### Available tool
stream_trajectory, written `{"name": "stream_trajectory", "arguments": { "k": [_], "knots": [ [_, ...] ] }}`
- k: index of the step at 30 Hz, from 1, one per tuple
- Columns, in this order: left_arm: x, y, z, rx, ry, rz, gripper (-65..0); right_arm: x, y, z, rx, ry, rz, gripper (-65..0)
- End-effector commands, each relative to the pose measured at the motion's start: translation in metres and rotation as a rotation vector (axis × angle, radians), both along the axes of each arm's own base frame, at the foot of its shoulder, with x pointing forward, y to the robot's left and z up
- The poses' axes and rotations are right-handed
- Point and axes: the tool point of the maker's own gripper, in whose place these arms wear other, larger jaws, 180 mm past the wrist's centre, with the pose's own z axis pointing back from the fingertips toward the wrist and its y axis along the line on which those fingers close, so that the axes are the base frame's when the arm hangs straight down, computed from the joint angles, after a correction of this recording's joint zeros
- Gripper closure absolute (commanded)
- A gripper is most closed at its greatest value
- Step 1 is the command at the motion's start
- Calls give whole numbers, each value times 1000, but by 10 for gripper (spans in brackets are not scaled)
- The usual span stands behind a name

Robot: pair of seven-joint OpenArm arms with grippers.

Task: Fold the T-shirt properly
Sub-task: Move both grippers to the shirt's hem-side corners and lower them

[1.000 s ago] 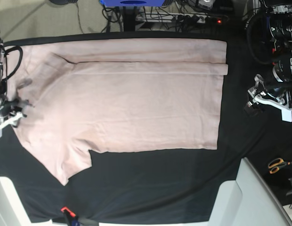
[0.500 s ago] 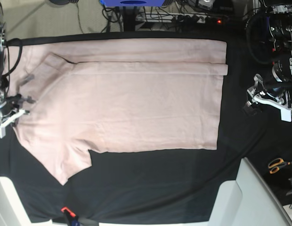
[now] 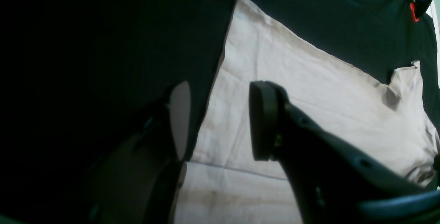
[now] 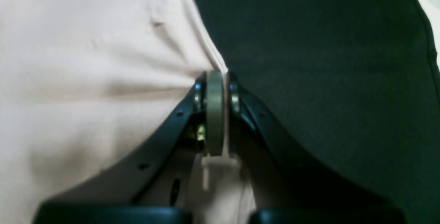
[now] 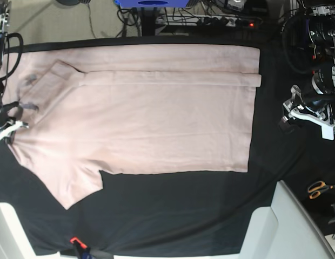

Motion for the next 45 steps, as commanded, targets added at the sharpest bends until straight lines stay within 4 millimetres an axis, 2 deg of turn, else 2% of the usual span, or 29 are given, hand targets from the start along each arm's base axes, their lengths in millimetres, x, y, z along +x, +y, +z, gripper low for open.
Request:
{"name": "stream_trajectory", "arguments": {
  "k": [1, 5, 10, 16, 18, 21, 23, 25, 28, 31, 33, 34, 37, 39, 42, 45],
  "knots": [
    [6, 3, 11, 13, -37, -5, -280, 12, -9, 22, -25, -62, 6, 0],
    [4, 3, 5, 41, -23, 3, -280, 2, -1, 24, -41, -36, 40, 0],
    [1, 0, -9, 109, 10, 23, -280, -12, 1, 31, -3, -34, -21, 0],
    [0, -9, -15, 102, 16, 34, -280, -23, 3, 22, 8, 46, -26, 0],
    [0, -9, -15, 102, 16, 34, -280, -32, 9, 12, 22, 66, -29, 0],
    [0, -8, -15, 102, 15, 36, -281, -35, 13, 11, 23, 68, -24, -3],
    [0, -8, -15, 102, 15, 36, -281, -39, 14, 9, 19, 80, -18, -47],
    [0, -8, -15, 103, 13, 36, -281, -38, 16, 13, 13, 100, -8, -141],
    [0, -8, -14, 104, 13, 36, -281, -26, 24, 37, -10, 76, 25, -327],
    [0, -8, -14, 104, 13, 36, -281, -12, 29, 59, -27, 18, 47, -461],
    [0, -7, -14, 106, 11, 39, -281, 8, 26, 71, -27, -15, 42, -473],
    [0, -7, -14, 106, 11, 39, -281, 16, 24, 69, -12, -8, 30, -473],
    [0, -7, -14, 105, 11, 38, -280, 38, 12, 46, 72, 61, -42, -474],
    [0, -7, -14, 106, 11, 39, -280, 43, 2, 32, 114, 110, -83, -474],
    [0, -4, -13, 110, 9, 41, -280, 56, 12, 22, 148, 156, -46, -474],
    [0, -4, -12, 111, 9, 41, -280, 55, 16, 7, 154, 167, -38, -474]
  ]
}}
